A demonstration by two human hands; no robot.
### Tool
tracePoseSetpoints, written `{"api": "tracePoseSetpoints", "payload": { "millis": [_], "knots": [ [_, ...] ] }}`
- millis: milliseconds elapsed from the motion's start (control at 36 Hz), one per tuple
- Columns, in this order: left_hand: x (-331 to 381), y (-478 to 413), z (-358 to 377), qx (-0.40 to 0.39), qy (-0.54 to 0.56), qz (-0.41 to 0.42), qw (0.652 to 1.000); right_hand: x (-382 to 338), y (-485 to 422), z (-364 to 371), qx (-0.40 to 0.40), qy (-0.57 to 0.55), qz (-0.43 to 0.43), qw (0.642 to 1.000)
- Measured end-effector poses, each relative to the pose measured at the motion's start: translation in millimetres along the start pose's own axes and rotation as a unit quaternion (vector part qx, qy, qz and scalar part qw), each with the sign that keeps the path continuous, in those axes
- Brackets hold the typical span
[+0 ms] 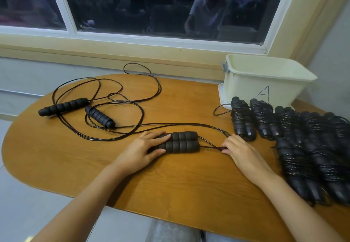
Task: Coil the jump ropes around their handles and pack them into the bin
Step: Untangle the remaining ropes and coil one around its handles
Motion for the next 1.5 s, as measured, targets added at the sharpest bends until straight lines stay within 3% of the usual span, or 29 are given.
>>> {"api": "tracePoseSetpoints", "payload": {
  "millis": [83, 222, 389, 722, 917, 1028, 1167, 1361, 1500],
  "knots": [
    [3.3, 1.0, 1.0, 0.015, 0.016, -0.008, 1.0, -7.5, 5.0, -0.3, 0.004, 0.039, -0.019, 0.999],
    [4.2, 5.1, 1.8, 0.047, 0.034, -0.026, 0.998, -20.7, 9.5, -2.7, 0.078, 0.081, -0.074, 0.991],
    [11.6, 5.9, 1.7, 0.075, -0.004, -0.038, 0.996, -42.7, 22.0, 1.3, 0.084, 0.131, -0.142, 0.978],
    [27.3, 6.7, 1.1, 0.132, 0.005, -0.082, 0.988, -111.0, 17.9, 31.2, 0.122, 0.125, -0.179, 0.968],
    [29.0, 3.0, 0.6, 0.129, 0.002, -0.103, 0.986, -138.4, 9.1, 40.7, 0.164, 0.152, -0.13, 0.966],
    [25.9, 0.9, -1.4, 0.114, -0.003, -0.103, 0.988, -141.5, 5.6, 33.5, 0.198, 0.048, -0.066, 0.977],
    [21.8, 3.9, 0.5, 0.126, 0.004, -0.09, 0.988, -122.7, 13.6, 31.5, 0.112, -0.046, -0.066, 0.99],
    [24.1, 2.3, 2.7, 0.136, -0.025, -0.06, 0.989, -70.4, 19.5, 8.8, 0.044, 0.053, -0.085, 0.994],
    [24.9, -8.3, 4.6, 0.122, -0.035, -0.049, 0.991, -41.1, 21.0, -8.2, 0.051, 0.09, -0.1, 0.99]
  ]
}}
Point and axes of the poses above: each hand's wrist, its own y-axis away from the middle knuckle, its own z-axis out of the palm, x = y × z, the point moved 4 cm from there along -y, towards the middle knuckle, and after that the axes turned 5 degrees about -y, right-handed, at the moved point
